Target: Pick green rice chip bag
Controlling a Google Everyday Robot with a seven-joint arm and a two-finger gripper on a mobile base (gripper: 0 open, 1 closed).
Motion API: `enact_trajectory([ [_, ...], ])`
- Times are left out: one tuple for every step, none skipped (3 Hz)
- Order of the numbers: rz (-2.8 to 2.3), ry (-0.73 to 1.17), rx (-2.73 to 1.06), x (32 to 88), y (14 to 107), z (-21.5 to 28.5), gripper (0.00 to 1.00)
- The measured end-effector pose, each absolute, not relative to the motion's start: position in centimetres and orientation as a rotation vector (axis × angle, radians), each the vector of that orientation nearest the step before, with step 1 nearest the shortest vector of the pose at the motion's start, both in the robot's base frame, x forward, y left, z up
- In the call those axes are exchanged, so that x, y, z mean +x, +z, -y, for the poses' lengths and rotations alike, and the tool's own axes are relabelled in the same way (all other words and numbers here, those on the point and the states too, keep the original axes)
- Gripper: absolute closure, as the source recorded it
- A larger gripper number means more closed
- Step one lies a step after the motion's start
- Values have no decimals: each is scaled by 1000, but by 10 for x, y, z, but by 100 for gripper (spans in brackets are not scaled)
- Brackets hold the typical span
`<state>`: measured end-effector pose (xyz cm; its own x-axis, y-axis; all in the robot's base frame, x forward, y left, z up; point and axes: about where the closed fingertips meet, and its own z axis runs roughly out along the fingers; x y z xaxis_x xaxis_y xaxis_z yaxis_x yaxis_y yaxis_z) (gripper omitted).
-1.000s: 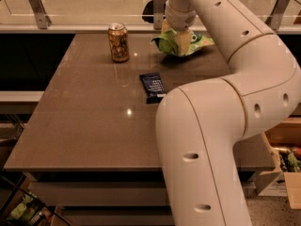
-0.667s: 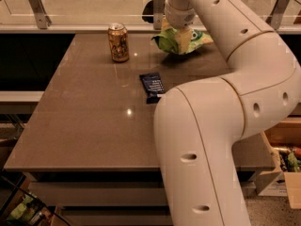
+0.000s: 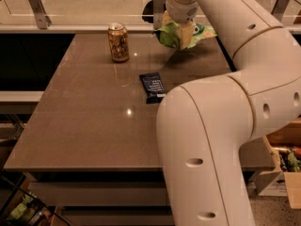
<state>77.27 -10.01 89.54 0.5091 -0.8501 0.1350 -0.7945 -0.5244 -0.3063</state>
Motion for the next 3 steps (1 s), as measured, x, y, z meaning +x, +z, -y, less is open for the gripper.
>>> enact_trajectory([
  [-1376,-408,-2526,766,911,106,100],
  [-1321,-386,-2528,755,923,115,100],
  [-1256,-368,-2581,741,934,121,100],
])
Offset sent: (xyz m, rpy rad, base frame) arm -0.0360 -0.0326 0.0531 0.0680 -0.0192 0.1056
